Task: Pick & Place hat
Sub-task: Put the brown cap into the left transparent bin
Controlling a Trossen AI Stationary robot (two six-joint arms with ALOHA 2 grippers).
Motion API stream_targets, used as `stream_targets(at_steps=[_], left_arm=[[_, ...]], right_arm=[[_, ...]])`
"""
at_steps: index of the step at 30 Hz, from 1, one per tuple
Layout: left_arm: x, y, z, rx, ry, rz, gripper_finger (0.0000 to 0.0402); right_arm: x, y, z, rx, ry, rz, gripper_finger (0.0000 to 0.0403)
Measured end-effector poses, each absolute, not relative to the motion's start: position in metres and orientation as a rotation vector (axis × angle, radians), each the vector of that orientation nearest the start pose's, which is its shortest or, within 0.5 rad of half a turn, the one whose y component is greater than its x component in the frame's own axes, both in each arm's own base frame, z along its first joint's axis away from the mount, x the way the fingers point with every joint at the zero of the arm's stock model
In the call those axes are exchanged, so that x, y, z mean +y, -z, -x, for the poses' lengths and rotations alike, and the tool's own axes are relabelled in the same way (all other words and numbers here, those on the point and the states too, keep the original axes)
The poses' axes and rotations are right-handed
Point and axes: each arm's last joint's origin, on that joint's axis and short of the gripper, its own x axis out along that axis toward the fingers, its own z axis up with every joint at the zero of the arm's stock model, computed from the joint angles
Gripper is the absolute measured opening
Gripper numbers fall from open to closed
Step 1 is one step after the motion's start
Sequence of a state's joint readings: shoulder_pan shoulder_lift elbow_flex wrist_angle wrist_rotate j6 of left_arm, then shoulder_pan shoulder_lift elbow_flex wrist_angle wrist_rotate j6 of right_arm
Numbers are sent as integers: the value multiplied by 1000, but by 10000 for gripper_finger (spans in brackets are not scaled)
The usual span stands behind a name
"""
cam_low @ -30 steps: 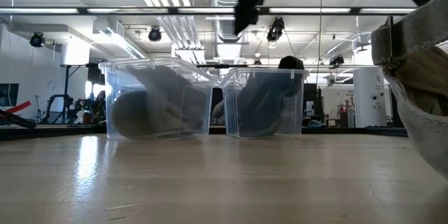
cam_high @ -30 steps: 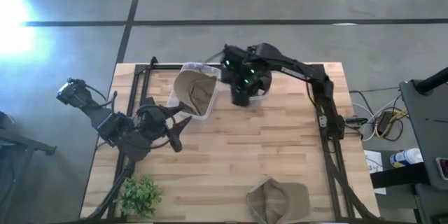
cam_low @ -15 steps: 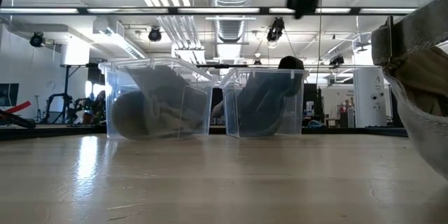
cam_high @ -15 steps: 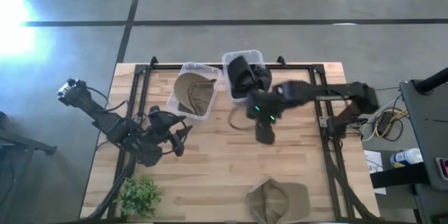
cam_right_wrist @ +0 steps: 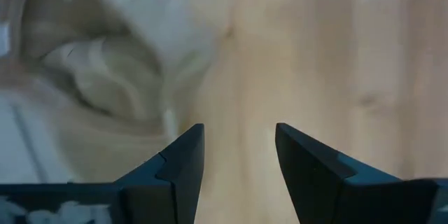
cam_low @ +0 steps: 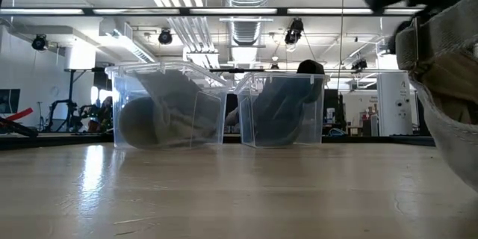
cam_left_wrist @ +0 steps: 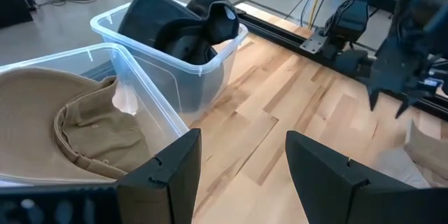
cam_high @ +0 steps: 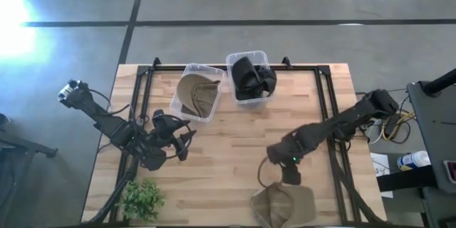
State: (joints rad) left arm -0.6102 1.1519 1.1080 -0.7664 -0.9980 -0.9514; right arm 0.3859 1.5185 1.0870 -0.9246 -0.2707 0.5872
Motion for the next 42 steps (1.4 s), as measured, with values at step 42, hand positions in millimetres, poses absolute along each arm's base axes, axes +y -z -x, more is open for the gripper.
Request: stream_targets(at_steps=[42], left_arm=[[-105, -334, -193, 316, -577, 390, 202]], right_arm=[[166, -151, -240, 1610, -426, -440, 83]])
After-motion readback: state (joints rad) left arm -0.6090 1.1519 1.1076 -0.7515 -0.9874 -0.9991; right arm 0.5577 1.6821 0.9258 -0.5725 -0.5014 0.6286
